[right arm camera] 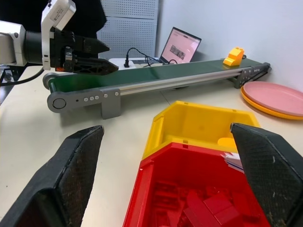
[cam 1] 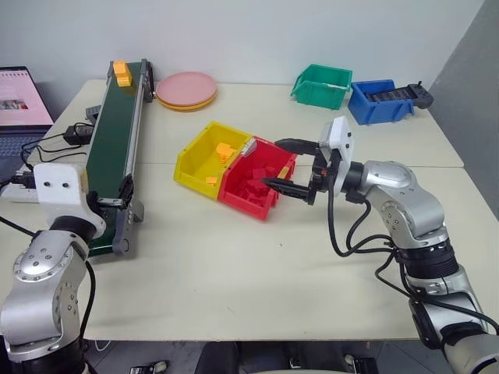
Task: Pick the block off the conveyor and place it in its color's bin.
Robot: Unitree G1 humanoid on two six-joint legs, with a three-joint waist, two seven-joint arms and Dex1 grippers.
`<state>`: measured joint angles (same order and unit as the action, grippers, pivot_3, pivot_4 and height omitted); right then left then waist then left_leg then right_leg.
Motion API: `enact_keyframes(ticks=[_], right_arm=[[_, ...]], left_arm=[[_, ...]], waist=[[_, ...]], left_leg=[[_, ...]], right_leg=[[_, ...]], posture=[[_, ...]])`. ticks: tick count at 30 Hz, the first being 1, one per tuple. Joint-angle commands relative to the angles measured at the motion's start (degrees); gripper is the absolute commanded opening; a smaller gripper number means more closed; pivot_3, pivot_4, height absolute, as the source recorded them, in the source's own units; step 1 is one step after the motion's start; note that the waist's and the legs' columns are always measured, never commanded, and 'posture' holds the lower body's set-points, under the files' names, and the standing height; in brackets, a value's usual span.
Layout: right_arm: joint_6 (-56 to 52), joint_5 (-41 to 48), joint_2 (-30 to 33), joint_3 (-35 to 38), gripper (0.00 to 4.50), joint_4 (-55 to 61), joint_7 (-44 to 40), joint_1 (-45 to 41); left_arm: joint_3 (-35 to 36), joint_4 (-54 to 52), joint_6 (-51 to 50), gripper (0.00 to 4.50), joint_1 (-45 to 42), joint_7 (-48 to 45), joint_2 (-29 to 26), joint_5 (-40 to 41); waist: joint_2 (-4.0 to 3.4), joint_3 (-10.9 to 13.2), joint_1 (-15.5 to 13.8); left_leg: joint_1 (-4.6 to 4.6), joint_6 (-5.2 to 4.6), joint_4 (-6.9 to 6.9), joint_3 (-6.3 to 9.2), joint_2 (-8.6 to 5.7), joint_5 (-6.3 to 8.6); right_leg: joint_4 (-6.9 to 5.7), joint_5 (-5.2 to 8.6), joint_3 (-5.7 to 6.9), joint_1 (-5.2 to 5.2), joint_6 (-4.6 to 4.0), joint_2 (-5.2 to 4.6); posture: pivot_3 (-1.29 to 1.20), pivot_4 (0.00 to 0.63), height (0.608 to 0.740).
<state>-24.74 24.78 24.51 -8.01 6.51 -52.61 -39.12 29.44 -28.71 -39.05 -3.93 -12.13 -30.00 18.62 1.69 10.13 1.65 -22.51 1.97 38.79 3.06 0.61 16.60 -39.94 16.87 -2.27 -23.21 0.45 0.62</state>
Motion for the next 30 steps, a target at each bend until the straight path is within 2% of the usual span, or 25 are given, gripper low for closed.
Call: enact_keyframes(ticks=[1,9,20,30], right_arm=[[1.82,0.03,0.22,0.82,4.5,0.72,-1.26,-0.73],[0.37,0.96,1.22,1.32,4.5,0.32,-3.82,-1.74],[-2.56,3.12,3.82,1.41,4.5,1.31,-7.32,-2.25],[-5.75,5.19,4.42,1.25,4.5,4.1,-8.28,-2.53]], left_arm=[[2.71,-2.34,0.3,4.49,0.3,0.0,-0.42,1.07],[3.82,-2.93,-4.53,4.49,-0.01,1.7,-1.96,0.97],[5.34,-5.61,-3.6,4.49,3.02,-1.38,-2.33,3.3],[6.01,-4.11,-6.41,4.49,1.03,-0.21,-3.06,4.43]], waist=[[0.0,0.0,0.0],[0.0,0.0,0.0],[0.0,0.0,0.0],[0.0,0.0,0.0]], left_leg=[[0.0,0.0,0.0,0.0,0.0,0.0],[0.0,0.0,0.0,0.01,0.0,0.0],[0.01,0.0,0.0,0.0,0.0,0.0],[0.0,0.0,0.0,0.01,0.0,0.0]], right_leg=[[0.0,0.0,0.0,0.0,0.0,0.0],[0.0,0.0,0.0,0.0,0.0,0.0],[-0.01,0.0,0.0,0.0,0.0,0.0],[0.0,0.0,0.01,0.0,0.0,0.0]], posture=[[0.0,0.15,0.74],[0.0,0.15,0.74],[0.0,0.15,0.74],[0.0,0.15,0.74]])
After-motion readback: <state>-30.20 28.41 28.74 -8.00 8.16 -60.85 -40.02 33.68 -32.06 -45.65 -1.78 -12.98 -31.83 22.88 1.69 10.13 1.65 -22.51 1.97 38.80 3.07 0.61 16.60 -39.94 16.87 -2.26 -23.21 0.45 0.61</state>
